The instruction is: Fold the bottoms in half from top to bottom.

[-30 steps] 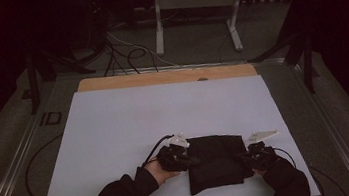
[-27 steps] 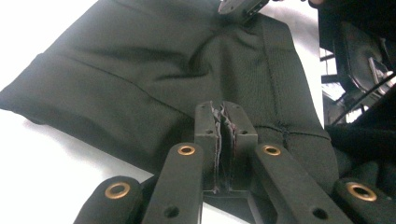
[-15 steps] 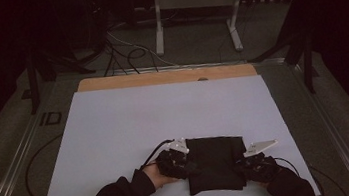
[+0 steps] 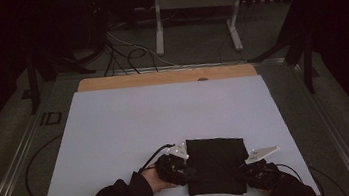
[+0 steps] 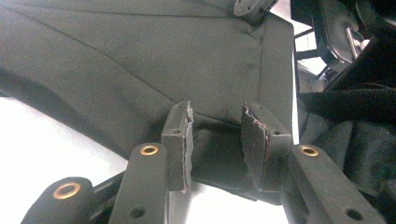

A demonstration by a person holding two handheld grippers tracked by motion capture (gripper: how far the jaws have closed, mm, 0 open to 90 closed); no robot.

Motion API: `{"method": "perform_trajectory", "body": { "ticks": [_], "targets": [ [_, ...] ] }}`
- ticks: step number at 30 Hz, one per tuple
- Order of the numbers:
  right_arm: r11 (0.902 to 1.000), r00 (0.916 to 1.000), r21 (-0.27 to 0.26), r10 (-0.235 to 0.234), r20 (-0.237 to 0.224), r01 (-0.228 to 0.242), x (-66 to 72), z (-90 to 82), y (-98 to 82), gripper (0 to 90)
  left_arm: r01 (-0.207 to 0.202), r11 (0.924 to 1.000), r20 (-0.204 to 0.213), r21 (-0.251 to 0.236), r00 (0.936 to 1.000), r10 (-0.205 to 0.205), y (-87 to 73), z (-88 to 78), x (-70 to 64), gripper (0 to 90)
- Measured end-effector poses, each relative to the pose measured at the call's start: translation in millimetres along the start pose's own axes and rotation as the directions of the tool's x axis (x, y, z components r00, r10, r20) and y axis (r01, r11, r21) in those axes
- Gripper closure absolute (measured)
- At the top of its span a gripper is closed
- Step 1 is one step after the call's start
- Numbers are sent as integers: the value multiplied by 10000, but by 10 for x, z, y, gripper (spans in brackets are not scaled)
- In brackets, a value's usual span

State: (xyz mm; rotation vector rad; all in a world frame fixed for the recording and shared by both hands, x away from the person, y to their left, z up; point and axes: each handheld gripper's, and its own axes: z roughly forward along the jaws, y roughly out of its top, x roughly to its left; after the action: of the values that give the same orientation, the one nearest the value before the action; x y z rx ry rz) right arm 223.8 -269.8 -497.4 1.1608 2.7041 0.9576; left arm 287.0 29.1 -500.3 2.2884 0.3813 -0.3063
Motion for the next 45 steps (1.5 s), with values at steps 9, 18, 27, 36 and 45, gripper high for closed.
{"method": "perform_trajectory", "body": {
  "ticks": [9, 18, 27, 36, 45],
  "targets": [
    [9994, 9996, -247, 239, 118, -236, -32, -25, 5, 781, -44, 9999, -157, -106, 9999, 42, -5, -12, -1, 515],
    [9985, 9997, -541, 35, 244, -22, -37, -57, 25, 663, -67, 9996, -47, -259, 10000, 66, 13, -33, -12, 394],
    [9922, 9997, -1240, -69, 242, 99, -17, -144, 158, 291, -91, 9968, -303, -798, 9995, 67, 77, -111, -34, 150],
    [9794, 9986, -2018, 81, 516, 24, -53, -278, 314, 139, 548, 9878, -1712, -1457, 9820, -797, 173, -237, -25, 6],
    [9688, 9880, -2443, 774, 1340, -427, -177, -325, 506, 128, 843, 9794, -2603, -1837, 9566, -1312, 267, -276, -11, 6]
  ]
}}
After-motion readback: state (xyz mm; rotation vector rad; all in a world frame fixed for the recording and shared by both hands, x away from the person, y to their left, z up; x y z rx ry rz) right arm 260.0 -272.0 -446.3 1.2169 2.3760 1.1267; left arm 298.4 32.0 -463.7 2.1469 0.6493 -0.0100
